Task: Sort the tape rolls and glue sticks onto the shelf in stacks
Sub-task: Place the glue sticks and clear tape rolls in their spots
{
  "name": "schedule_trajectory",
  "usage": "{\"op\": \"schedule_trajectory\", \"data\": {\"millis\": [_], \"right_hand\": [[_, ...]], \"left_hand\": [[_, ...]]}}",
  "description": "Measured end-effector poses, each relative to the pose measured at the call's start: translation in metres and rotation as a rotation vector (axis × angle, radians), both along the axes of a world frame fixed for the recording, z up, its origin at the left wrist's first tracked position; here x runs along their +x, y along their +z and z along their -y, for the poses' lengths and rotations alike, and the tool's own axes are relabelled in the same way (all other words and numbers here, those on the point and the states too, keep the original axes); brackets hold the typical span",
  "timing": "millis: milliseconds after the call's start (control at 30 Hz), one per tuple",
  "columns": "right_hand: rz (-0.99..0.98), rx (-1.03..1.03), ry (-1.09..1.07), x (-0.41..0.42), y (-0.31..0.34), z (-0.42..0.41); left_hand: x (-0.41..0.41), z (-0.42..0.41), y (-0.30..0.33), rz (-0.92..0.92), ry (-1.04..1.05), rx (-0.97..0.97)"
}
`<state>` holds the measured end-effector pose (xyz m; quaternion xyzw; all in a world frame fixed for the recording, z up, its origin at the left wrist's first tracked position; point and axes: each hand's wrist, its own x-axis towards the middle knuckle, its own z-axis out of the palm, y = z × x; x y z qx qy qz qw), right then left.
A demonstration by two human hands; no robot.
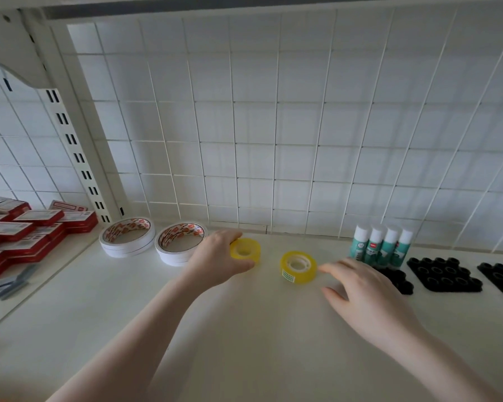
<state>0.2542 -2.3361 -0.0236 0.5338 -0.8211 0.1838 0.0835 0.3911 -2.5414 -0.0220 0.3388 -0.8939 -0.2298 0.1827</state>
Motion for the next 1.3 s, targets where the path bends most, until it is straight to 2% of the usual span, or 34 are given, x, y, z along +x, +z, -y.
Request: {"op": "schedule_trajectory", "data": {"millis": [633,900,1133,1300], "right_hand": [[0.012,0.027,0.015,-0.004,-0.003,0.001],[0.012,0.019,0.009,-0.004,-0.003,-0.001],[0.012,0.019,0.014,-0.002,-0.004,-0.005],[-0.001,0.0,0.005,-0.003,-0.007,-0.005]], "left_hand": [[0.002,-0.003,0.006,-0.089,0.01,0.138],[0.005,-0.009,0.008,-0.063,0.008,0.105],[0.01,-0.014,0.01,0.024,0.009,-0.003],[0.013,-0.017,0.011,-0.005,0.004,0.007]]}}
